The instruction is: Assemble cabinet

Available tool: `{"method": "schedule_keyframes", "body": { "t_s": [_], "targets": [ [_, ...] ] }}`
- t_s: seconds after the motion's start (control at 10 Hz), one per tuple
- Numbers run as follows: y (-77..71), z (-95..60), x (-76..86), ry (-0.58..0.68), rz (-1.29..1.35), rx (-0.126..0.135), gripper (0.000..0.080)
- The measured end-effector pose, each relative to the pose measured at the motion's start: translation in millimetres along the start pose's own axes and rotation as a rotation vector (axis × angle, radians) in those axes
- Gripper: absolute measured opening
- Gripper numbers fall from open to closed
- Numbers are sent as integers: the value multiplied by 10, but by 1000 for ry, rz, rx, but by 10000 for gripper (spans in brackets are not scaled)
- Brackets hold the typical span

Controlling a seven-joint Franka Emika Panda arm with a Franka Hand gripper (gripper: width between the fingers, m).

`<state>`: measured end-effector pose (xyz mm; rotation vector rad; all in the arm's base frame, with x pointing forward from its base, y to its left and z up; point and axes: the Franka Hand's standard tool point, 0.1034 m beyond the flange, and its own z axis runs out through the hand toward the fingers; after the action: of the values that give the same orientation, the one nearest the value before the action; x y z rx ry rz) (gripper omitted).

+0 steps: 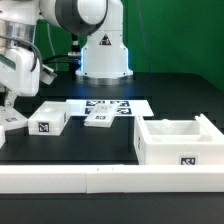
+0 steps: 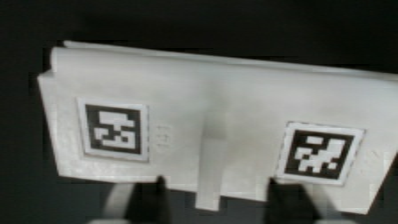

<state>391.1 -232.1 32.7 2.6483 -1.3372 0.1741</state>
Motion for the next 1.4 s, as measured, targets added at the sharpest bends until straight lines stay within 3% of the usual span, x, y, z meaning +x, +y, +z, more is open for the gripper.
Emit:
{"method": "schedule_keyframes", "body": {
  "t_s": [0.1,0.2,0.6,0.7,0.8,0.9,1.0,1.1,1.2,1.3,1.4],
  "targets": [
    [1,2,-1,0,0,0,82],
    [3,4,-2,0,0,-1,18],
    [5,6,-3,-1,0,-2,1],
    [-4,-3,-4,-4,-7,3,1],
    [-37,-68,23,-3,-23,25,1],
    [-71,-129,40,2,-29,51,96],
    [-87,-145,32,0,-35,61,96],
    [-96,-170,34,-1,-32,69,297],
    [-95,-169,27,-9,-33,71,432],
    [-55,-145,2,-63,-38,83,432],
    [-5,-147,4,-119,-37,107,614]
  ]
}}
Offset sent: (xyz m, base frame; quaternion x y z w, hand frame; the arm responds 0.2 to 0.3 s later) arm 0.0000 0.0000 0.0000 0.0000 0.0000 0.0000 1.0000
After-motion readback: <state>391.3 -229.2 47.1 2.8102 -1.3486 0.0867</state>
